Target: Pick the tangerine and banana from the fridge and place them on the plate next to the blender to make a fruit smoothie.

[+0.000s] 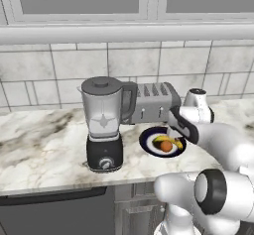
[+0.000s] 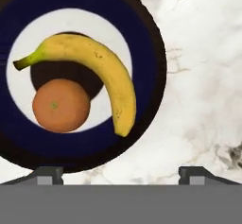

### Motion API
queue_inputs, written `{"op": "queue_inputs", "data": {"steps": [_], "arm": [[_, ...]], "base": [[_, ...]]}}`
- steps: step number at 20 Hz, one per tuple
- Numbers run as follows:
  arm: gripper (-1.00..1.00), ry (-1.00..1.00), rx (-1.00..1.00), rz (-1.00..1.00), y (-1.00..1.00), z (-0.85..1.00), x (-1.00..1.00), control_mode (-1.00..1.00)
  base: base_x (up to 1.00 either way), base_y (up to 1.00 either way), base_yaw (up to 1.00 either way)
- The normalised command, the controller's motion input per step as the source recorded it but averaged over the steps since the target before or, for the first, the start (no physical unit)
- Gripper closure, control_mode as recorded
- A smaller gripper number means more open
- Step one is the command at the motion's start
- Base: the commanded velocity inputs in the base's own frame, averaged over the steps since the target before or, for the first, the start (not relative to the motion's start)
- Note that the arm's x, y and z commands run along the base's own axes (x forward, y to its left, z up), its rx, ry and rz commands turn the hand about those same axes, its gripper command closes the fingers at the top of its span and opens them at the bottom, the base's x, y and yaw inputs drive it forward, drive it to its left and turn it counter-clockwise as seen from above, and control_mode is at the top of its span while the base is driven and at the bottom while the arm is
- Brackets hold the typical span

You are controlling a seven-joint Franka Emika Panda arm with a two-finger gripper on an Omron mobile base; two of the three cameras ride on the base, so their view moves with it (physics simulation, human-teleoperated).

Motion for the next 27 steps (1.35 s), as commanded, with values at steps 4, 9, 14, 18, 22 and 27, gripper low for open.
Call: {"op": "queue_inputs", "data": {"steps": [4,9,14,18,22,27], "arm": [[-1.0,-0.15,0.0,-0.06,0.0,0.53,-0.9,-1.0],[-1.0,-0.19,0.0,-0.12,0.0,0.56,-0.97,-1.0],[-1.0,-0.12,0.0,-0.16,0.0,0.67,-0.74,-1.0],[-1.0,-0.08,0.0,-0.15,0.03,0.81,-0.66,-1.0],[-1.0,-0.07,0.0,-0.14,0.2,0.85,-0.66,-1.0],[-1.0,-0.03,-0.05,-0.09,0.56,0.65,-0.59,-1.0]], "base": [[0.0,0.0,0.0],[0.0,0.0,0.0],[0.0,0.0,0.0],[0.0,0.0,0.0],[0.0,0.0,0.0],[0.0,0.0,0.0]]}}
